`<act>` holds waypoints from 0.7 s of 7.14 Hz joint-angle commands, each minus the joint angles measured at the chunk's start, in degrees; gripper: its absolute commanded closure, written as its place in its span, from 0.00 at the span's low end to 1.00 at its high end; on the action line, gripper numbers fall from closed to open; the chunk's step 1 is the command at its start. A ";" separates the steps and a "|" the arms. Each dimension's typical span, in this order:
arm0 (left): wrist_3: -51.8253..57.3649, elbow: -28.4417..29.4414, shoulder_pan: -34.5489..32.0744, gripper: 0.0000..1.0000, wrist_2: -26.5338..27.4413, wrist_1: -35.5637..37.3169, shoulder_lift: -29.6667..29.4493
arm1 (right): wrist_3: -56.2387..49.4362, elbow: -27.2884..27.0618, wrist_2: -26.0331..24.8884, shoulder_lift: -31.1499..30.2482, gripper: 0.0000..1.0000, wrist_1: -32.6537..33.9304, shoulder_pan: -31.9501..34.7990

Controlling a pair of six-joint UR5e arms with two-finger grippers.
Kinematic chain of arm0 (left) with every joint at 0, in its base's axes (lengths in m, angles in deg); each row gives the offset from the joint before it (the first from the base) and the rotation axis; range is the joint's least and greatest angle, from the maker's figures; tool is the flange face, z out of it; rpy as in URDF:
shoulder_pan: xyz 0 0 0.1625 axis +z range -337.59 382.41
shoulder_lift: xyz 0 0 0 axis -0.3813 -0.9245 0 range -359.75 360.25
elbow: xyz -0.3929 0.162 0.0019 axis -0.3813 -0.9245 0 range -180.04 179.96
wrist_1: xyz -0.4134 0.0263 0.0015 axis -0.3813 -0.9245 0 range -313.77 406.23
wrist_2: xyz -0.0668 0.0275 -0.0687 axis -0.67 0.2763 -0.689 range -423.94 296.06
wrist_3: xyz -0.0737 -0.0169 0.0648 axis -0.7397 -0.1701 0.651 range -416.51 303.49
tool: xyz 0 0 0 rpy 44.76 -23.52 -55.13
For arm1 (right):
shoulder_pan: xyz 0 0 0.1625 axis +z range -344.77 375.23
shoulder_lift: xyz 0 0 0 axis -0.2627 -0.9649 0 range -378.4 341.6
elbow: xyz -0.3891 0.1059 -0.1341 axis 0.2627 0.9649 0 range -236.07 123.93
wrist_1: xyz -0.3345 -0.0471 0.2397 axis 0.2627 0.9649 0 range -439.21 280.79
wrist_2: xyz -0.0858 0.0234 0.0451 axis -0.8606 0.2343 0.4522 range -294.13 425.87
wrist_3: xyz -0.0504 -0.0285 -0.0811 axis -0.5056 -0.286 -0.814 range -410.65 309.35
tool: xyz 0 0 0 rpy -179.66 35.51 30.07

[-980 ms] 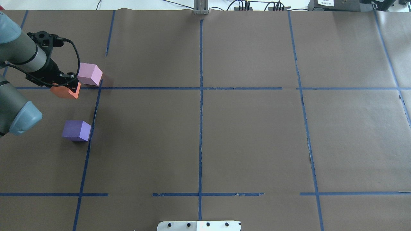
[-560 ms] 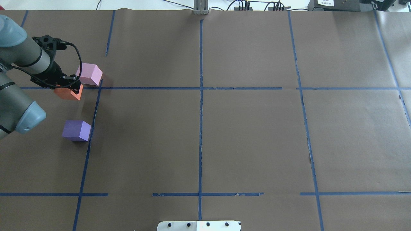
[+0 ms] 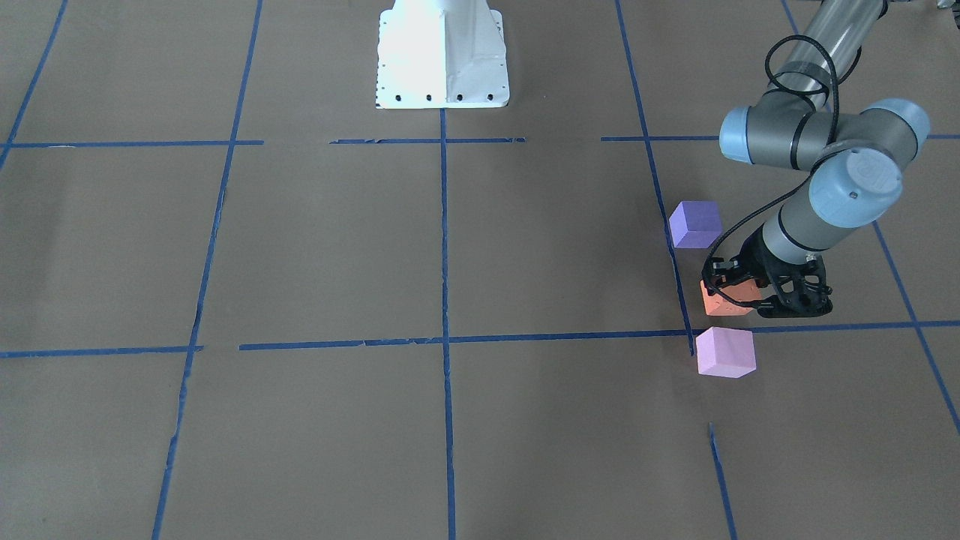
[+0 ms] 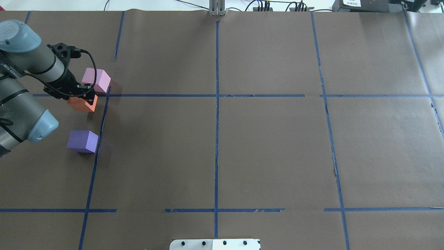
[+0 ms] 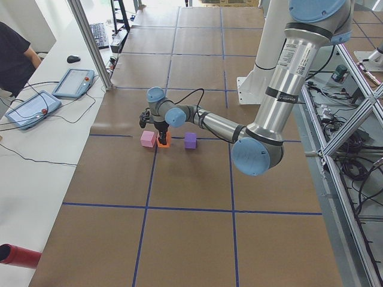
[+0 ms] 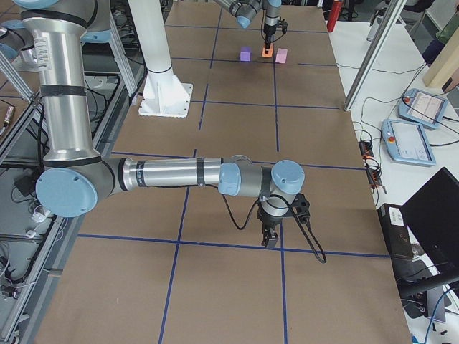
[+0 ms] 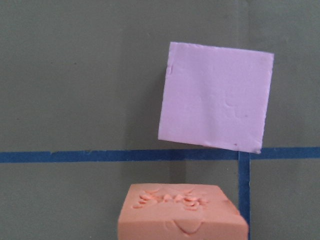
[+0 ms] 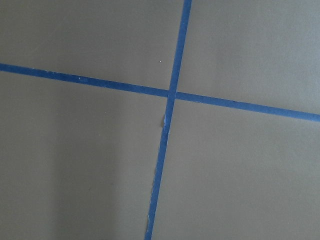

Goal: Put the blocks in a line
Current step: 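Carry the orange cube with the left gripper toward the pink cube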

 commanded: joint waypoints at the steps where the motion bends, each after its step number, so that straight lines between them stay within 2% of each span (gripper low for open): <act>1: -0.26 0.74 0.92 0.86 -0.51 -0.26 -0.27 | 0.00 0.00 0.00 0.00 0.00 0.00 -0.01; 5: -0.26 2.06 1.01 0.84 -2.80 -1.40 -0.27 | 0.00 0.00 0.00 0.00 0.00 0.00 -0.01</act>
